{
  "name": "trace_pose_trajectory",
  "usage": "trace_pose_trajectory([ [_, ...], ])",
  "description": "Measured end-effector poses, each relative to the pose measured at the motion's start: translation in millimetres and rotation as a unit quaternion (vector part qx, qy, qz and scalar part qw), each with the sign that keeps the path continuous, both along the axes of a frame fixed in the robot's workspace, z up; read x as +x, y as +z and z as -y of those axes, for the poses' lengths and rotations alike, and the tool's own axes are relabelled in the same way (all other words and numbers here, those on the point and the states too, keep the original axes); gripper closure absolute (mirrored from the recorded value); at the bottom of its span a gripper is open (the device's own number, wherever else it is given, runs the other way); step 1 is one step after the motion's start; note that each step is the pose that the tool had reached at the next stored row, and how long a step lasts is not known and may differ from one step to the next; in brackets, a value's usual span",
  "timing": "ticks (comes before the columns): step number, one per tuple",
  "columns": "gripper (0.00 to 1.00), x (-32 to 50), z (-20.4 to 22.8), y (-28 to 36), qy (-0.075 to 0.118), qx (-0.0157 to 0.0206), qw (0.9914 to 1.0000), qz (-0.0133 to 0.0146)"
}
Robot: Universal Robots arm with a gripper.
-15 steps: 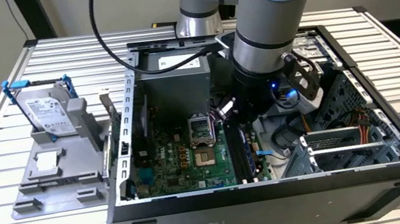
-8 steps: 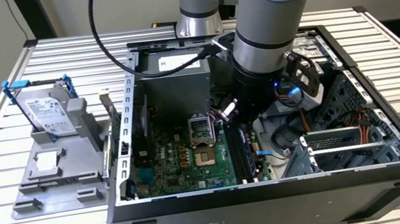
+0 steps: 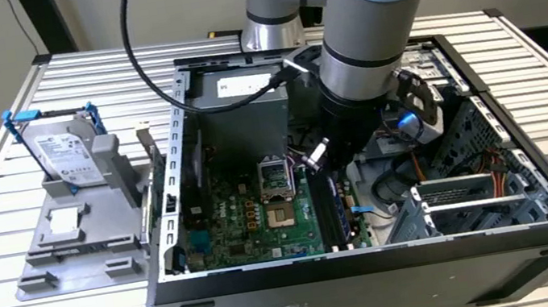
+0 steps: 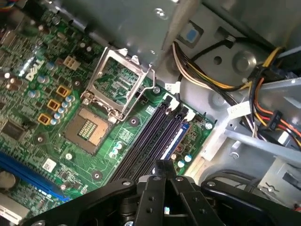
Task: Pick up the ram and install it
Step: 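Press down the ram until it locks into place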
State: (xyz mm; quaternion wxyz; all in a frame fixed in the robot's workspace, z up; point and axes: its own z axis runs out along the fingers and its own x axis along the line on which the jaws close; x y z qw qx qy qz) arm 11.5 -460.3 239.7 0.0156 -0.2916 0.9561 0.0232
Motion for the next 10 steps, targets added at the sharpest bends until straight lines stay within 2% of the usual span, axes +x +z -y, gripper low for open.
trace_pose_trajectory([
  [2, 1.00, 0.1, 0.0, -0.1, 0.017, 0.0001, 0.99985, 0.0005],
  [5, 1.00, 0.1, 0.0, -0.1, 0.044, 0.0001, 0.99904, 0.0020],
  [7, 1.00, 0.1, 0.0, -0.1, 0.061, 0.0000, 0.99812, 0.0033],
  [10, 1.00, 0.1, 0.0, -0.1, 0.087, 0.0000, 0.99622, 0.0055],
])
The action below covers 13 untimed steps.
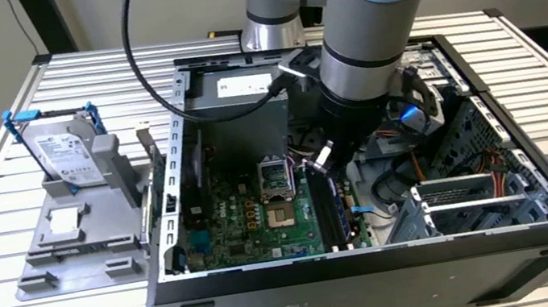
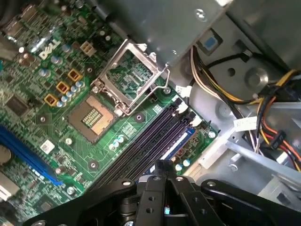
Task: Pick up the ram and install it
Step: 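Press down the ram until it locks into place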
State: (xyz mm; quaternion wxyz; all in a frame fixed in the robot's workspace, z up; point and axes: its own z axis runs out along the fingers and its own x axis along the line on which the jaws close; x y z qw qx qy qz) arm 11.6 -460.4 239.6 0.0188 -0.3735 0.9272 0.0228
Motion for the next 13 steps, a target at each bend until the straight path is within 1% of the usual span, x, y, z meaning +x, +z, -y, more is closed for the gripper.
trace_pose_trajectory([
  [3, 1.00, 0.0, 0.0, 0.0, 0.025, 0.0000, 0.99968, 0.0019],
  [5, 1.00, 0.0, 0.0, 0.0, 0.042, 0.0000, 0.99912, 0.0032],
  [7, 1.00, 0.0, 0.0, 0.0, 0.058, 0.0000, 0.99830, 0.0041],
  [9, 1.00, -0.1, 0.0, 0.0, 0.074, 0.0000, 0.99722, 0.0050],
  [11, 1.00, 0.0, 0.0, 0.0, 0.092, 0.0000, 0.99575, 0.0065],
  [13, 1.00, 0.0, 0.0, 0.0, 0.109, 0.0000, 0.99401, 0.0083],
])
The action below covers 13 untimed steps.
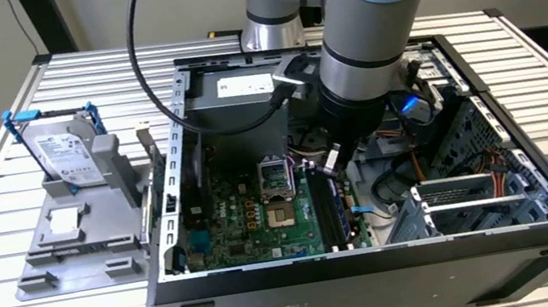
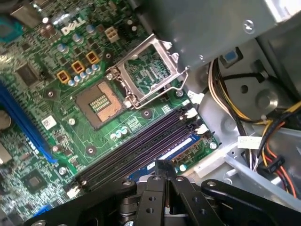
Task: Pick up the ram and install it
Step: 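Press down the ram until it locks into place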
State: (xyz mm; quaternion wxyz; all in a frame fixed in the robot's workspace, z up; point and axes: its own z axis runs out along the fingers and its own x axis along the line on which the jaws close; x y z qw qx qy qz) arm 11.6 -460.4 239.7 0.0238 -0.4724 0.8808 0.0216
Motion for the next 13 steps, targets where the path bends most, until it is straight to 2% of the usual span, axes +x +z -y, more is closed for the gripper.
trace_pose_trajectory([
  [3, 1.00, 0.0, 0.0, 0.0, 0.027, 0.0000, 0.99964, 0.0025],
  [6, 1.00, 0.0, 0.0, 0.0, 0.053, 0.0000, 0.99859, 0.0043],
  [10, 1.00, 0.0, 0.0, 0.0, 0.086, 0.0000, 0.99627, 0.0067],
  [13, 1.00, 0.0, 0.0, 0.0, 0.111, 0.0000, 0.99381, 0.0089],
])
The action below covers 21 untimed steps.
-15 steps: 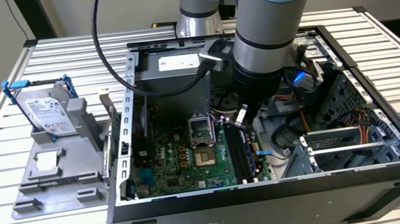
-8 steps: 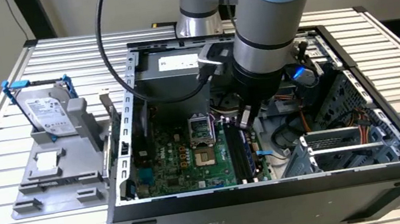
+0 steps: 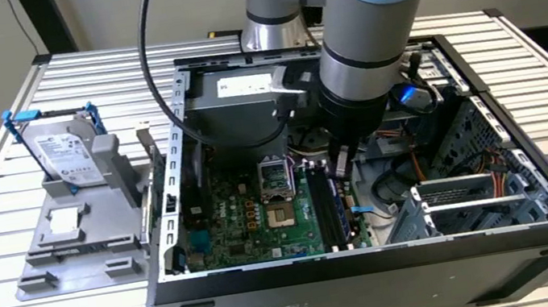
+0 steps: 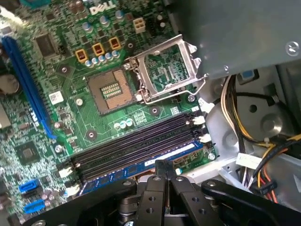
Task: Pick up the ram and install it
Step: 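Press down the ram until it locks into place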
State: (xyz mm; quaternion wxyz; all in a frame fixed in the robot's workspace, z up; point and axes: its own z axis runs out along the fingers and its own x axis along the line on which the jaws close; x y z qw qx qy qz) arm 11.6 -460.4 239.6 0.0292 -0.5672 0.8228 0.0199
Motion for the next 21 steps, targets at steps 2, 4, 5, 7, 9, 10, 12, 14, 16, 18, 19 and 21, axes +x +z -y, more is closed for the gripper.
trace_pose_trajectory([
  [2, 1.00, 0.0, 0.0, 0.0, 0.015, 0.0000, 0.99988, 0.0015],
  [4, 1.00, 0.0, 0.1, 0.0, 0.028, -0.0001, 0.99960, 0.0030],
  [5, 1.00, 0.0, 0.1, 0.0, 0.035, -0.0001, 0.99939, 0.0037],
  [7, 1.00, 0.0, 0.1, 0.0, 0.048, -0.0012, 0.99885, 0.0050],
  [9, 1.00, 0.0, 0.1, 0.0, 0.058, -0.0041, 0.99831, 0.0059],
  [10, 1.00, 0.0, 0.1, 0.0, 0.062, -0.0067, 0.99801, 0.0060],
  [12, 1.00, 0.0, 0.0, 0.0, 0.072, -0.0142, 0.99729, 0.0057],
  [14, 1.00, 0.0, 0.1, 0.0, 0.082, -0.0210, 0.99639, 0.0053],
  [16, 1.00, 0.0, 0.1, 0.0, 0.094, -0.0234, 0.99531, 0.0053],
  [18, 1.00, 0.0, 0.1, 0.1, 0.106, -0.0239, 0.99409, 0.0056],
  [19, 1.00, -0.1, 0.1, 0.1, 0.111, -0.0240, 0.99352, 0.0057],
  [21, 1.00, -0.1, 0.5, 0.0, 0.121, -0.0238, 0.99239, 0.0060],
])
